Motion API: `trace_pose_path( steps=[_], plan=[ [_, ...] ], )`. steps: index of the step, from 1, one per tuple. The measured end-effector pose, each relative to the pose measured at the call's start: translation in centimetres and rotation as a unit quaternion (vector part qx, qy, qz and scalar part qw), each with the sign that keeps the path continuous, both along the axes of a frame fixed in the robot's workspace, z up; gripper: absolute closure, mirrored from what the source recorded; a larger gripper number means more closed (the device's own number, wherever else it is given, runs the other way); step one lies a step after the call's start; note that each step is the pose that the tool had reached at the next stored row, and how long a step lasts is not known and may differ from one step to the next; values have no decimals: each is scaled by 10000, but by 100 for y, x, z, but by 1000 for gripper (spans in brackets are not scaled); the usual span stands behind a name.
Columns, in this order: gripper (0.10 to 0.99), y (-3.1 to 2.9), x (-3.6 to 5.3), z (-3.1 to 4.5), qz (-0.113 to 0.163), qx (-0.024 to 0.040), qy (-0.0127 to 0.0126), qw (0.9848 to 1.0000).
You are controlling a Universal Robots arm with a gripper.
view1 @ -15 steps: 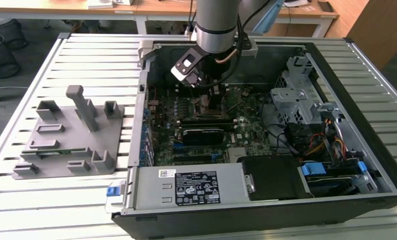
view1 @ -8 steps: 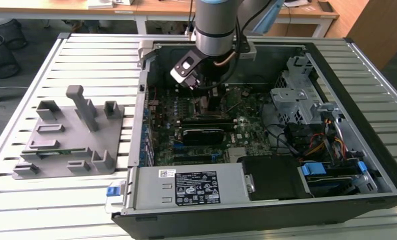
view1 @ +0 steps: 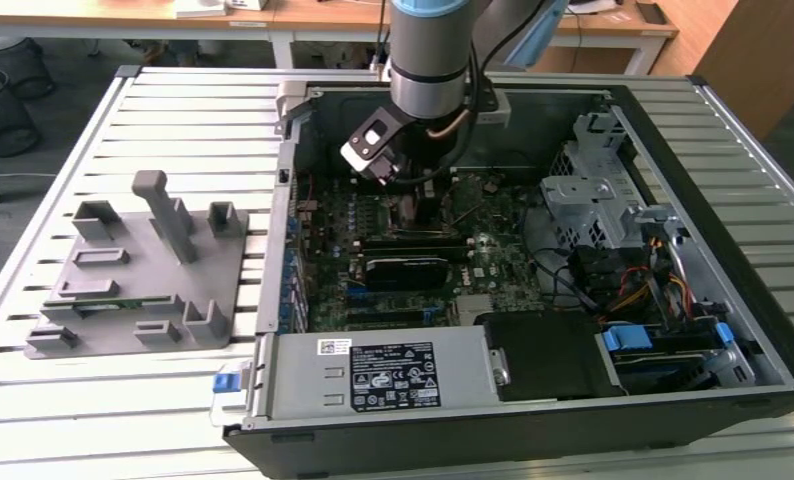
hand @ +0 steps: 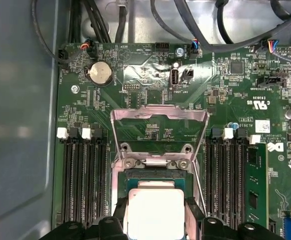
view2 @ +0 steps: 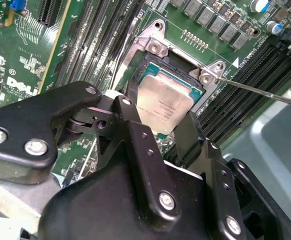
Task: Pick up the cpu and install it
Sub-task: 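Place the cpu into insertion slot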
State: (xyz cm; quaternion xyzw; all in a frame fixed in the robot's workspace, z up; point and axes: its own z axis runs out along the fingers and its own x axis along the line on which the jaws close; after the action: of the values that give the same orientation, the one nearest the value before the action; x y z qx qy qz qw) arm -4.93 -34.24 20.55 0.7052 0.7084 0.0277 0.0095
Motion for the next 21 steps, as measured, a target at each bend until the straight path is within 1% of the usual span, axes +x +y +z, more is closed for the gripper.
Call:
trace_pose_path(
  steps=[4,21],
  plan=[
    [549,1,0,-30,-23,0,0,10000],
    [549,10,0,-115,-26,1,0,10000]
  ],
)
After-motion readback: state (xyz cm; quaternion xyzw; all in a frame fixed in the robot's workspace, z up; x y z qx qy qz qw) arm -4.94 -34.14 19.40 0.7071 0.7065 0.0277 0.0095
